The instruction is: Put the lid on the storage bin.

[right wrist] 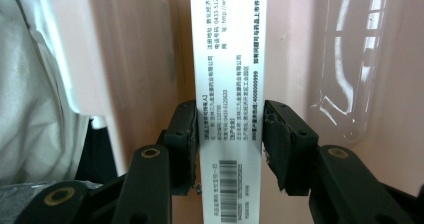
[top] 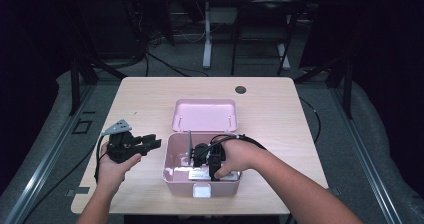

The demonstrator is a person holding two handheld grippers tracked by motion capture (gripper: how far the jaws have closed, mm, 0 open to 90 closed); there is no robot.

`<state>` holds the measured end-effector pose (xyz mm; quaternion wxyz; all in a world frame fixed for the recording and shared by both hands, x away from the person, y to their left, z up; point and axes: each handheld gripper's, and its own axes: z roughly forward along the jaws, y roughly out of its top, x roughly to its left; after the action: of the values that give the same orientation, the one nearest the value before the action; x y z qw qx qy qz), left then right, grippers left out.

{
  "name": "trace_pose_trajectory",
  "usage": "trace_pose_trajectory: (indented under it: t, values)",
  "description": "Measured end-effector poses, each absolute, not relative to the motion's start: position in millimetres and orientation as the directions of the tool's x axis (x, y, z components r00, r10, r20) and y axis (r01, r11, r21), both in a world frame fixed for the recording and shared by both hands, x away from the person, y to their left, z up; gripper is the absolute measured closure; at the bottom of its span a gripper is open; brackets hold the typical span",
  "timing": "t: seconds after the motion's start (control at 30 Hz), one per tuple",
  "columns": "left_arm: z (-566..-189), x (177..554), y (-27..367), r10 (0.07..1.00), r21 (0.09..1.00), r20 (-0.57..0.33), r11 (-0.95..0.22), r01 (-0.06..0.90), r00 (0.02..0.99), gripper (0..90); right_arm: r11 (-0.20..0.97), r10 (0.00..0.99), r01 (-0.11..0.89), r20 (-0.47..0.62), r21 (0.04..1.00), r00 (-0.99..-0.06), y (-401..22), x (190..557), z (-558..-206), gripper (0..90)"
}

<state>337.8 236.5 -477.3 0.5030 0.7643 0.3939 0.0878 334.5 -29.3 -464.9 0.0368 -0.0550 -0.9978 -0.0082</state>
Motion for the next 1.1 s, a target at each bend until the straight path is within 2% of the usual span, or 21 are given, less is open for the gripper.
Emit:
trace_pose_trajectory:
  t: [0.6, 1.1]
  values:
    - [-475.5, 336.1, 233.8, 0.686, 0.839, -0.257, -0.191, 0.509, 0.681, 61.8, 0.987, 0.145, 0.148, 0.047, 0.066, -0.988, -39.9, 336.0, -439.0, 59.3]
    - [-473.7, 335.4, 228.0, 0.673, 0.842, -0.251, -0.203, 0.5, 0.696, 62.3, 0.968, 0.187, 0.186, 0.004, 0.166, -0.982, -59.6, 332.9, -406.0, 59.6]
